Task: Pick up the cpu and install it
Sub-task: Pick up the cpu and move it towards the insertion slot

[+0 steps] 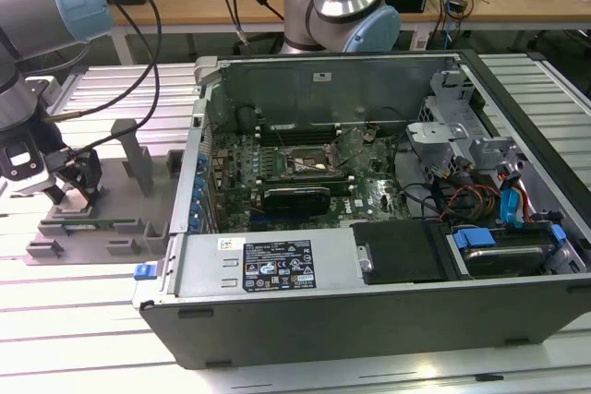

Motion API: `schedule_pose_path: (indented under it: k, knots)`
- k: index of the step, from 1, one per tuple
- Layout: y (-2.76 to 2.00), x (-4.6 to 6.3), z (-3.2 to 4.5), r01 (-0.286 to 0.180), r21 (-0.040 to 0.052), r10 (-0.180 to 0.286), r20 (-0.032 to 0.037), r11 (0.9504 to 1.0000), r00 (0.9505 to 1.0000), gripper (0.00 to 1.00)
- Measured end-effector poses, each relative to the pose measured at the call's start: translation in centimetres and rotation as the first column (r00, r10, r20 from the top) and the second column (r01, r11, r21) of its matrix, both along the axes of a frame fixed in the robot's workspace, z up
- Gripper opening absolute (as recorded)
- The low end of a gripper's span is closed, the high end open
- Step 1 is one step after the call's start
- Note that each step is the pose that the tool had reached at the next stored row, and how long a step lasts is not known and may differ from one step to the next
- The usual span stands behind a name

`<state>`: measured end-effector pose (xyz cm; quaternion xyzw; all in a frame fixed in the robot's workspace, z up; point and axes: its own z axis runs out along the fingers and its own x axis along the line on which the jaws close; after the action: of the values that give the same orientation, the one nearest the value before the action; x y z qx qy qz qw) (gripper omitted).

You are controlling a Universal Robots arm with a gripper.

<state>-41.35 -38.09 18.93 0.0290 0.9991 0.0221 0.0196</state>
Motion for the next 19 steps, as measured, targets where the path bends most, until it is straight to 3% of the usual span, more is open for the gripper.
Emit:
schedule_pose_path:
  k: [3, 4, 9, 13, 14, 19]
  knots:
    - [0.00, 0.0, 0.00, 0.000, -0.0001, 0.000, -0.0001, 1.0000, 1.0000, 0.59]
    - [0.00, 0.0, 0.00, 0.000, 0.0000, 0.000, -0.0001, 1.0000, 1.0000, 0.54]
    - [0.00, 0.0, 0.04, 0.000, 0.0002, 0.000, 0.0005, 1.0000, 1.0000, 0.54]
    - [0.00, 0.0, 1.23, 0.000, 0.0000, 0.000, 0.0001, 1.0000, 1.0000, 0.54]
    - [0.00, 0.0, 2.05, 0.000, 0.0001, 0.000, 0.0001, 1.0000, 1.0000, 0.54]
    - [0.00, 0.0, 3.97, 0.000, 0.0000, 0.000, 0.0001, 1.0000, 1.0000, 0.54]
